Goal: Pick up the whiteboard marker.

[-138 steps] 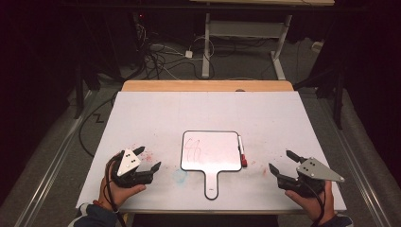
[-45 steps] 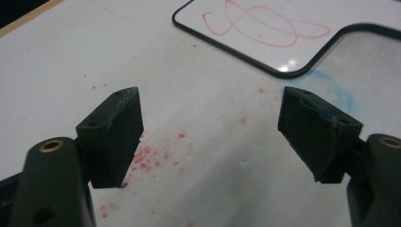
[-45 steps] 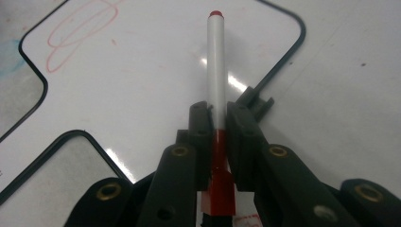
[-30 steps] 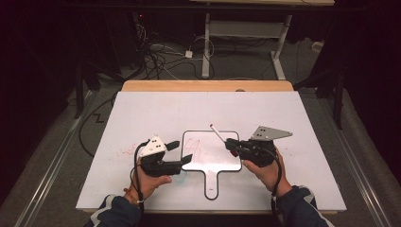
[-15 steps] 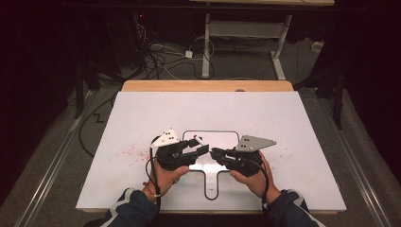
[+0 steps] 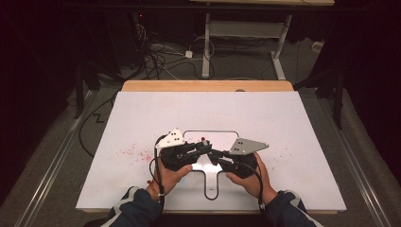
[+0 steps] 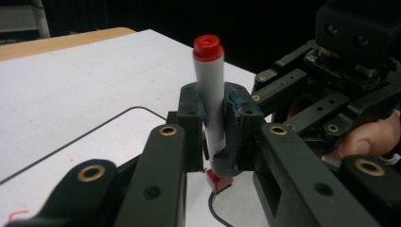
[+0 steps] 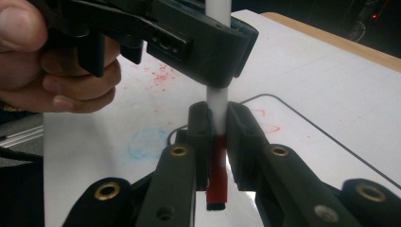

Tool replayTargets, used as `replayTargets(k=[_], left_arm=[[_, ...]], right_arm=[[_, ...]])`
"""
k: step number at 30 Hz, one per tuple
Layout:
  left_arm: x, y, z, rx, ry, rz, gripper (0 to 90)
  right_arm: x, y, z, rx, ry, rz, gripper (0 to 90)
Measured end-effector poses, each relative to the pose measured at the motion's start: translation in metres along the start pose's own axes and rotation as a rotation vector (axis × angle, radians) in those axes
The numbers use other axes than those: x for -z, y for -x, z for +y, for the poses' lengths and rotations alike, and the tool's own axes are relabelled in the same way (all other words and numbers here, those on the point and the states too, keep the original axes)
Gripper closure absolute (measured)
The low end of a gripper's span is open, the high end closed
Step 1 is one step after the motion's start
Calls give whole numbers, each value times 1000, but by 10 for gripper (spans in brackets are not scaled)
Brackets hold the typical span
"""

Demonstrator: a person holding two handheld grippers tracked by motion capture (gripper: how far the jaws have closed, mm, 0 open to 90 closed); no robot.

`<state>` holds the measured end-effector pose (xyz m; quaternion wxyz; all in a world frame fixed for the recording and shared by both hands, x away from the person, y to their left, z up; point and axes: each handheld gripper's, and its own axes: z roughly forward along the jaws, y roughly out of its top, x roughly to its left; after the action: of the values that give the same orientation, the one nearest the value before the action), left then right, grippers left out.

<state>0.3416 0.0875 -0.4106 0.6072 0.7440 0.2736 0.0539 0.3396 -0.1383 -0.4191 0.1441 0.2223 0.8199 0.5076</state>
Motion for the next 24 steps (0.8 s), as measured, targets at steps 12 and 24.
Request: replayTargets(k=[12, 24], left_arm=[[18, -15, 10, -161, -78, 122, 788], [22, -37, 7, -191, -158, 236, 787]], right_arm=[[11, 8, -5, -15, -6, -49, 462], [70, 23, -42, 59, -49, -275, 286]])
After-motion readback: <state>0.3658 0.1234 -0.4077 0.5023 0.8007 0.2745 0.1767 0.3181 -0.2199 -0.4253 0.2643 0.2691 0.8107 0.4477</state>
